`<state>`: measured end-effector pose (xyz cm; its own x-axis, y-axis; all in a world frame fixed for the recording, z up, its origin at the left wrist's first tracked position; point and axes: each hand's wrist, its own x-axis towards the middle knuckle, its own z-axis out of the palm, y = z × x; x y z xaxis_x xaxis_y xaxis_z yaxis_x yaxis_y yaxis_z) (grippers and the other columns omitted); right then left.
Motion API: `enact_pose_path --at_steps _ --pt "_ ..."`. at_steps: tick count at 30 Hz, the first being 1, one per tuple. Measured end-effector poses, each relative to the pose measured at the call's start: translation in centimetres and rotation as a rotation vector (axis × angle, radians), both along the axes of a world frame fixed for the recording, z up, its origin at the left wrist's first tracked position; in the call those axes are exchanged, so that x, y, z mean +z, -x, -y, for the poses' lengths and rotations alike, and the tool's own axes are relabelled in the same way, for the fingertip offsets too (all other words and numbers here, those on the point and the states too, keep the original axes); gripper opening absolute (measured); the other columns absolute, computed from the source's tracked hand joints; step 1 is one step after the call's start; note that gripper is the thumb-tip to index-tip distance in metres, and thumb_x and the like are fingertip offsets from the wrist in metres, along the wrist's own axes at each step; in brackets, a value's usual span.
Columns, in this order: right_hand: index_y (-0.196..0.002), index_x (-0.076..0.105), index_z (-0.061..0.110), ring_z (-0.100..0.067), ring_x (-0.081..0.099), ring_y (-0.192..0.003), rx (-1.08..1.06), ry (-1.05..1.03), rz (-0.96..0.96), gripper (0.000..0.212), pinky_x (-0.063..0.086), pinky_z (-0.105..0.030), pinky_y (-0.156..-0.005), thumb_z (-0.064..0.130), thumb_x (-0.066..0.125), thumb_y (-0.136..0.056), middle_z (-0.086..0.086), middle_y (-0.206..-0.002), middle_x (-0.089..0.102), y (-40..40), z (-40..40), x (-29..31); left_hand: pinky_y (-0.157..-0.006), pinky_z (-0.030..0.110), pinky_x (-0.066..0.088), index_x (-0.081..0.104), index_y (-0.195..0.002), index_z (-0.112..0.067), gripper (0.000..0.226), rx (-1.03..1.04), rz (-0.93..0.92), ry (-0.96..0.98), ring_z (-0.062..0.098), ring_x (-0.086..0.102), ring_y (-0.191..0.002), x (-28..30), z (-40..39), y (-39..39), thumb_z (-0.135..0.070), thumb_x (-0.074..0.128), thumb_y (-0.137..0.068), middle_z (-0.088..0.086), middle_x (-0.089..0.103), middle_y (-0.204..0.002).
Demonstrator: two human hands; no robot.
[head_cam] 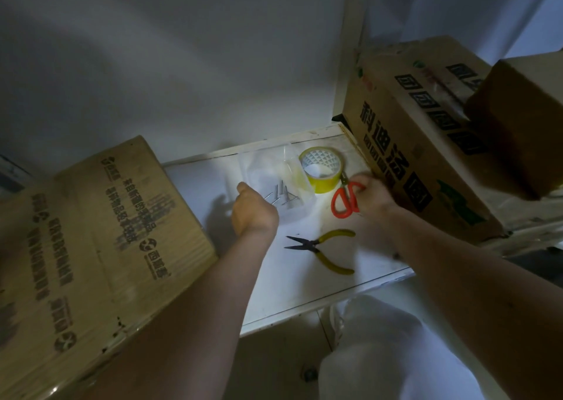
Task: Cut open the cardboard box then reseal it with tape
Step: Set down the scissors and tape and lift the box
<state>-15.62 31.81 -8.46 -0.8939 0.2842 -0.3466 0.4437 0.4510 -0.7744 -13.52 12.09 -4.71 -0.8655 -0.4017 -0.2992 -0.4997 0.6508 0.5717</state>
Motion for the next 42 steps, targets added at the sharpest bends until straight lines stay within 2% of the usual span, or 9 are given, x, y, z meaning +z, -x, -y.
enact_pose_path --at_steps 10,14,17,21,25,28,31,35,42 --pt "-0.136 0.049 0.006 -0.021 0.051 -0.114 0.153 -0.048 0.095 0.041 0.038 -0.011 -0.075 -0.004 0.035 -0.098 -0.009 -0.127 0.055 0.2 0.3 0.2 -0.082 0.04 0.049 0.034 -0.136 -0.001 0.049 0.022 -0.094 0.078 0.038 0.059 -0.109 -0.4 0.8 0.4 0.009 0.044 -0.089 0.021 0.059 -0.118" --pt "-0.138 0.043 -0.005 -0.035 0.041 -0.129 0.184 -0.136 0.032 0.038 0.039 0.001 -0.055 0.003 0.035 -0.101 -0.024 -0.142 0.043 -0.1 0.8 0.1 -0.077 0.037 0.046 0.033 -0.136 -0.002 0.047 0.015 -0.074 0.043 0.037 0.057 -0.111 -0.2 0.5 0.3 0.004 0.045 -0.091 0.02 0.056 -0.123" --pt "-0.136 0.044 0.008 -0.03 0.048 -0.125 0.251 -0.433 0.046 0.038 0.044 -0.022 -0.089 0.004 0.038 -0.099 -0.018 -0.135 0.049 -0.2 1.1 0.2 -0.08 0.038 0.048 0.031 -0.136 -0.002 0.047 0.007 -0.037 0.004 0.038 0.055 -0.113 0.1 0.3 0.2 0.001 0.045 -0.091 0.02 0.053 -0.127" --pt "-0.127 0.049 0.011 -0.03 0.055 -0.113 0.164 -0.563 -0.046 0.031 0.047 -0.037 -0.09 0.013 0.046 -0.097 -0.015 -0.127 0.05 -0.8 1.6 0.1 -0.094 0.043 0.048 0.03 -0.135 0.0 0.047 -0.011 0.009 -0.045 0.039 0.049 -0.121 1.0 -0.1 -0.3 -0.001 0.047 -0.091 0.021 0.045 -0.134" --pt "-0.101 0.056 0.018 -0.021 0.056 -0.093 0.517 -0.677 -0.263 0.027 0.048 -0.034 -0.077 0.042 0.05 -0.092 -0.002 -0.108 0.051 -3.6 2.6 0.2 -0.099 0.043 0.044 0.033 -0.134 0.0 0.046 -0.05 -0.004 -0.045 0.037 0.045 -0.124 2.1 -0.1 -1.1 -0.003 0.048 -0.09 0.02 0.043 -0.135" --pt "-0.129 0.045 0.025 -0.026 0.055 -0.101 0.892 -0.769 -0.194 0.056 0.046 -0.035 -0.079 0.06 0.048 -0.085 -0.001 -0.122 0.044 -6.3 3.6 0.1 -0.097 0.041 0.041 0.034 -0.132 0.0 0.044 -0.084 -0.036 -0.015 0.037 0.044 -0.125 3.1 0.0 -2.2 -0.003 0.047 -0.09 0.02 0.042 -0.135" --pt "-0.141 0.035 0.023 -0.03 0.058 -0.101 0.909 -0.781 -0.116 0.057 0.05 -0.037 -0.08 0.039 0.05 -0.089 -0.006 -0.124 0.042 -7.5 4.9 -0.9 -0.094 0.04 0.042 0.037 -0.129 0.0 0.041 -0.125 -0.072 0.003 0.037 0.046 -0.122 4.0 0.2 -3.5 -0.001 0.045 -0.089 0.019 0.044 -0.132" --pt "-0.128 0.047 0.012 -0.032 0.06 -0.1 0.743 -0.811 -0.075 0.037 0.051 -0.042 -0.082 0.009 0.046 -0.09 -0.01 -0.119 0.047 -7.8 7.1 -1.5 -0.084 0.034 0.039 0.037 -0.131 -0.001 0.04 -0.211 -0.104 0.026 0.036 0.048 -0.12 5.0 0.4 -5.5 0.002 0.04 -0.091 0.019 0.045 -0.131" --pt "-0.129 0.046 0.006 -0.028 0.056 -0.109 0.742 -0.827 -0.075 0.035 0.05 -0.038 -0.091 0.004 0.046 -0.093 -0.014 -0.121 0.05 -6.6 8.6 -0.8 -0.096 0.034 0.04 0.04 -0.134 -0.004 0.042 -0.359 -0.125 0.057 0.032 0.046 -0.126 5.8 1.4 -9.1 0.0 0.042 -0.093 0.016 0.044 -0.138"
